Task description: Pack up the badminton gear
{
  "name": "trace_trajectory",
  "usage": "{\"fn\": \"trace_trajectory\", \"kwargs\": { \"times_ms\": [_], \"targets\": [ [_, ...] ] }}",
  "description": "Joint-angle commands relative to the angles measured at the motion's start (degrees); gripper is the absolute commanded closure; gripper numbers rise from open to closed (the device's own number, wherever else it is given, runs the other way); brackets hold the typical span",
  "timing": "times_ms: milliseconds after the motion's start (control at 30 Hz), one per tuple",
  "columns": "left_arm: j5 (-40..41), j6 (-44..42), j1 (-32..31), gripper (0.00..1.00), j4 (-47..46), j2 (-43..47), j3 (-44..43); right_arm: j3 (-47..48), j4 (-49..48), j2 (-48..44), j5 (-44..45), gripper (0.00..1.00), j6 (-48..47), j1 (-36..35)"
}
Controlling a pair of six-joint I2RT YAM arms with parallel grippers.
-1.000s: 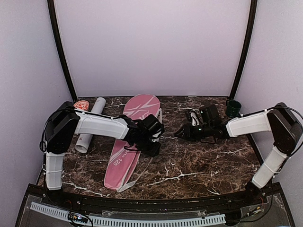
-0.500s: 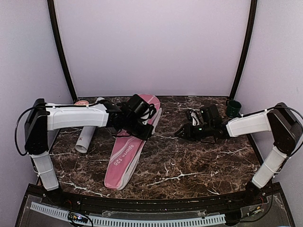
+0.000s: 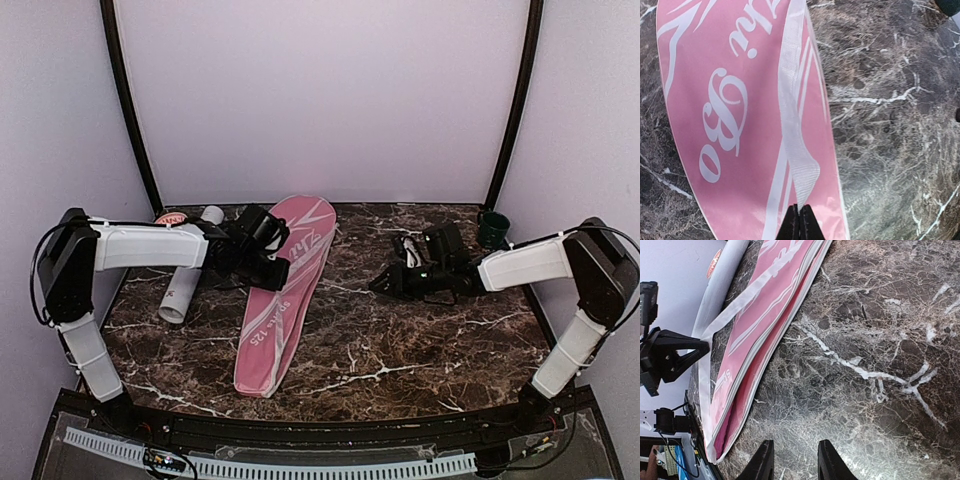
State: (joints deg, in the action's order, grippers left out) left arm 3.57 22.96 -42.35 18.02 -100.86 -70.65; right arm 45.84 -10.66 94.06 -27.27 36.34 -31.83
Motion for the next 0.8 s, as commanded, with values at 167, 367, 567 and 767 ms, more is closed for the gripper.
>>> {"fn": "trace_trajectory", "kwargs": {
  "times_ms": [167, 367, 567, 767],
  "targets": [
    [4.9, 1.0, 2.3, 0.91, 1.1, -7.1, 0.4, -0.9, -1.7, -0.8, -0.8, 0.70, 0.1, 0.3],
    [4.7, -2.3, 1.7, 0.58, 0.0, 0.1, 1.5, -0.8, -1.4, -0.8, -1.0, 0.70, -0.2, 0.3],
    [2.4, -6.2, -1.1, 0.50, 0.8, 4.2, -0.4, -0.9, -1.4, -1.1, -0.9, 0.70, -0.3, 0.4],
    [-0.3, -7.4, -4.4, 0.50, 2.1, -1.8, -5.5, -0.6, -1.1, -1.5, -0.7, 0.70, -0.5, 0.4]
  ]
}}
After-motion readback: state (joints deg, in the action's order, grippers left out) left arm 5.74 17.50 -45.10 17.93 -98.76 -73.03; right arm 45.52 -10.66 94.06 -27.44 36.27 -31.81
